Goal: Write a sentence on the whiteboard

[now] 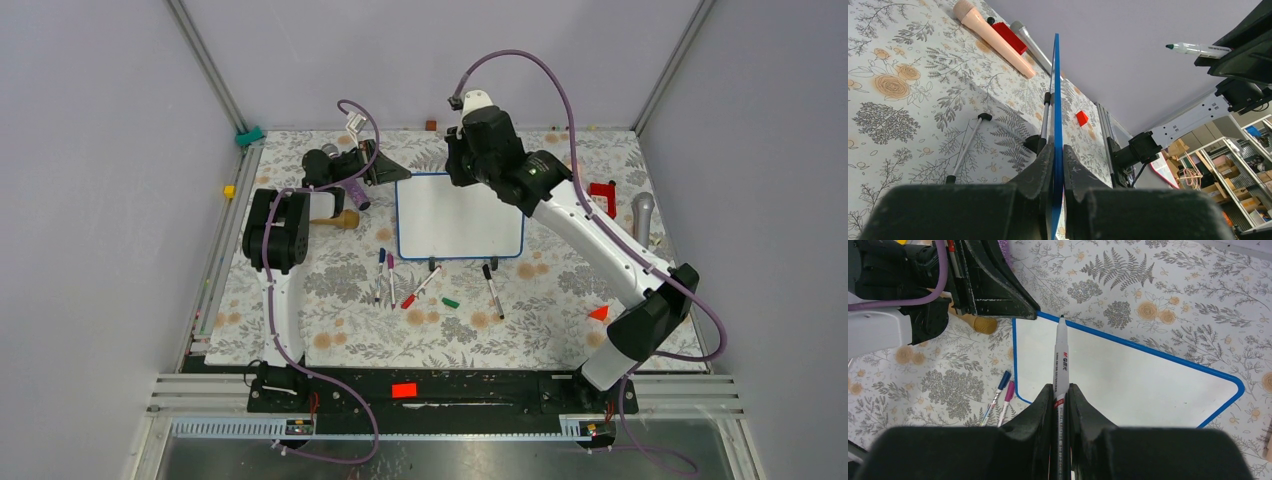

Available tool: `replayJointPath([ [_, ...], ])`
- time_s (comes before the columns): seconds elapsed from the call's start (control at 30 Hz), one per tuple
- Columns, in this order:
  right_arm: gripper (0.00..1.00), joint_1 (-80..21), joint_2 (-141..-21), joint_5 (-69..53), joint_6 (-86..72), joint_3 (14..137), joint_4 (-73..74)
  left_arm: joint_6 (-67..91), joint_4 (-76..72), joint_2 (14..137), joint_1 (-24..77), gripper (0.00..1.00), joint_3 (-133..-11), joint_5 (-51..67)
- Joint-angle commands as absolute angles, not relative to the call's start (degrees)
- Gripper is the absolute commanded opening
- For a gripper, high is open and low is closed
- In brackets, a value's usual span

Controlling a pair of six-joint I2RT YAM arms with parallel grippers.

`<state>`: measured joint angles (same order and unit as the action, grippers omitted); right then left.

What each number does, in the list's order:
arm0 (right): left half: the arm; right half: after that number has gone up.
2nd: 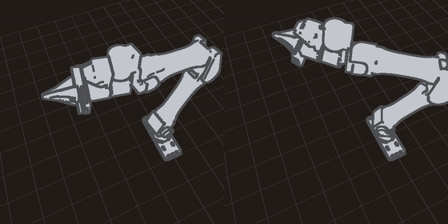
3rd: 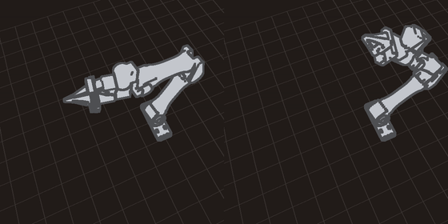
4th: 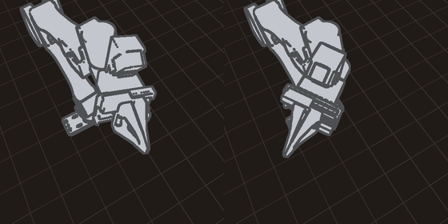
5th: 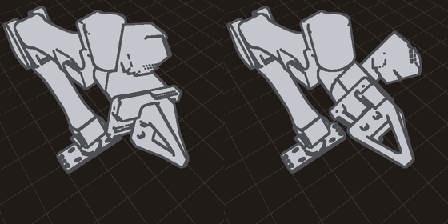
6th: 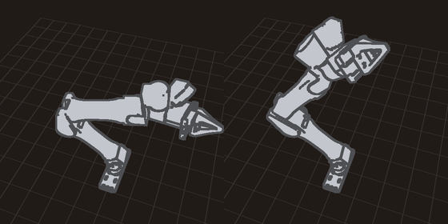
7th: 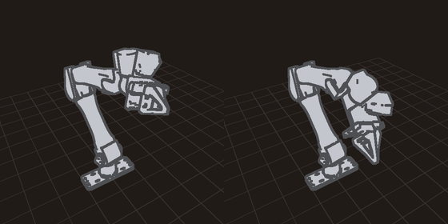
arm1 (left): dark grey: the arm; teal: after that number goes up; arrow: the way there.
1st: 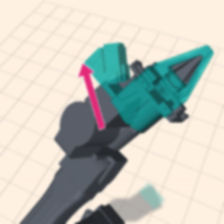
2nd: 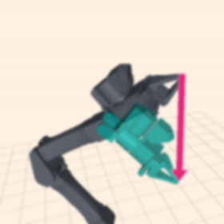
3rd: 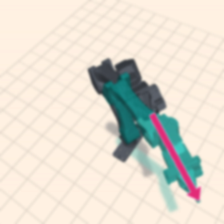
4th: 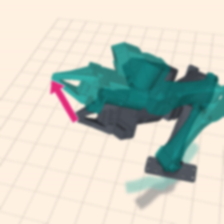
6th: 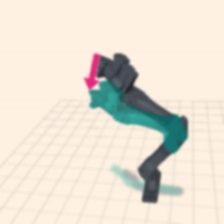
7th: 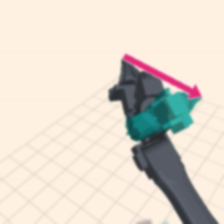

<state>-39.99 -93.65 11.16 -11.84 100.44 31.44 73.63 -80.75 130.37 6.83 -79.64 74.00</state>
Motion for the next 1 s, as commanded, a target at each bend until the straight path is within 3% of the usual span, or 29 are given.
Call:
replayJointPath([
  [0.0,0.00,-40.93,-93.18,13.02,-12.94,102.99,31.55,74.48,-84.45,129.71,7.52,0.00,-77.97,77.38],
  [0.73,0.00,-41.16,-102.20,10.08,-10.70,119.01,43.40,76.03,-84.64,131.56,5.55,0.00,-78.79,76.33],
  [0.97,0.00,-41.10,-100.90,8.09,-10.21,117.37,41.84,71.45,-84.54,126.55,6.00,0.00,-68.79,72.65],
])
